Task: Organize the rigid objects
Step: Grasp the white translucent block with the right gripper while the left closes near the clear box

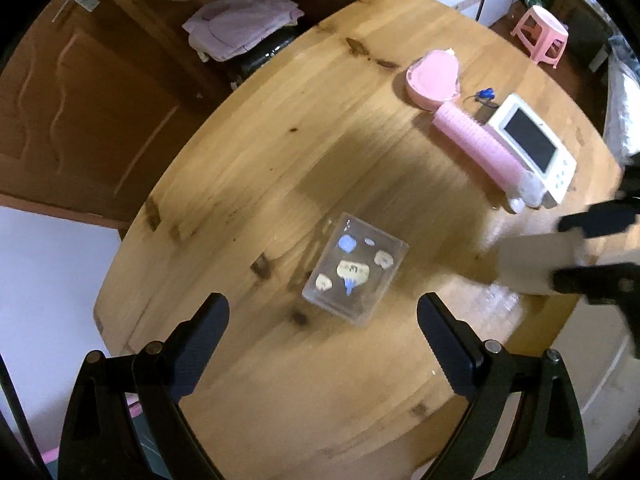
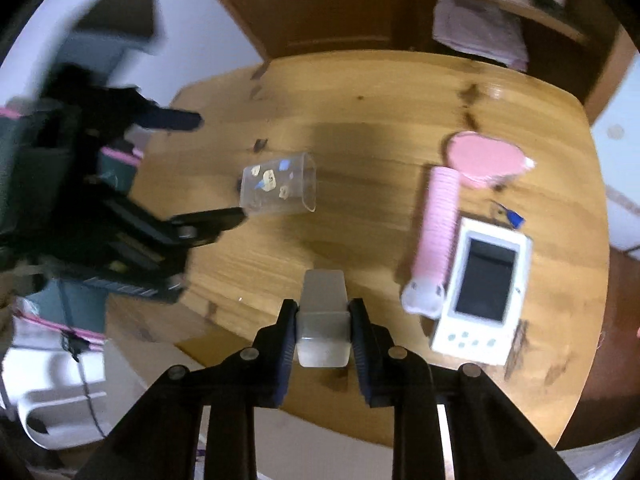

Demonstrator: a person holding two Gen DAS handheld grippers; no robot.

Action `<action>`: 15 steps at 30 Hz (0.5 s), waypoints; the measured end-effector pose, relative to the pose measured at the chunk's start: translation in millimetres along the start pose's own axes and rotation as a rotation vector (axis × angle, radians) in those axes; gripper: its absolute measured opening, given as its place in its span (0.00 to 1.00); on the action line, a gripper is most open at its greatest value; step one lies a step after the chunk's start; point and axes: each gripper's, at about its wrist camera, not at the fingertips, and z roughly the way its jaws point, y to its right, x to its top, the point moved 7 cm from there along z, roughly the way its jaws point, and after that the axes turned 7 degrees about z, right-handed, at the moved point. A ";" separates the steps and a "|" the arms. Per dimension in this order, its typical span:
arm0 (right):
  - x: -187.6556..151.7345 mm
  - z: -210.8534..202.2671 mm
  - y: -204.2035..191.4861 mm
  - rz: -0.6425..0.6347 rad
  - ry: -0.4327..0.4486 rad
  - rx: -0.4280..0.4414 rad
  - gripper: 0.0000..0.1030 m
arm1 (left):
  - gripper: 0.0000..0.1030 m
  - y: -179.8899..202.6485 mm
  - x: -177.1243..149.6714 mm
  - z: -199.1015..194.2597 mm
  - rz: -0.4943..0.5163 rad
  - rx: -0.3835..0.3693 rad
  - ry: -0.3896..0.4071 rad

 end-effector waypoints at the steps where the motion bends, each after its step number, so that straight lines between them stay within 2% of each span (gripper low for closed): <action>1: -0.1 -0.7 -0.3 0.009 0.008 -0.001 0.26 | 0.93 0.9 2.2 3.6 0.002 -0.001 -0.008; 9: -6.3 -2.3 12.0 0.096 0.005 0.025 0.25 | 0.90 8.7 12.0 22.7 0.013 -0.038 -0.043; 11: -6.2 -9.0 14.9 0.109 0.016 0.033 0.25 | 0.83 11.9 12.1 28.6 0.019 -0.044 -0.061; 13: -5.8 -16.4 15.3 0.116 0.026 0.043 0.25 | 0.66 14.7 11.7 33.9 0.021 -0.059 -0.075; 15: -6.8 -21.9 14.6 0.121 0.033 0.052 0.25 | 0.61 14.2 11.2 38.1 0.013 -0.066 -0.083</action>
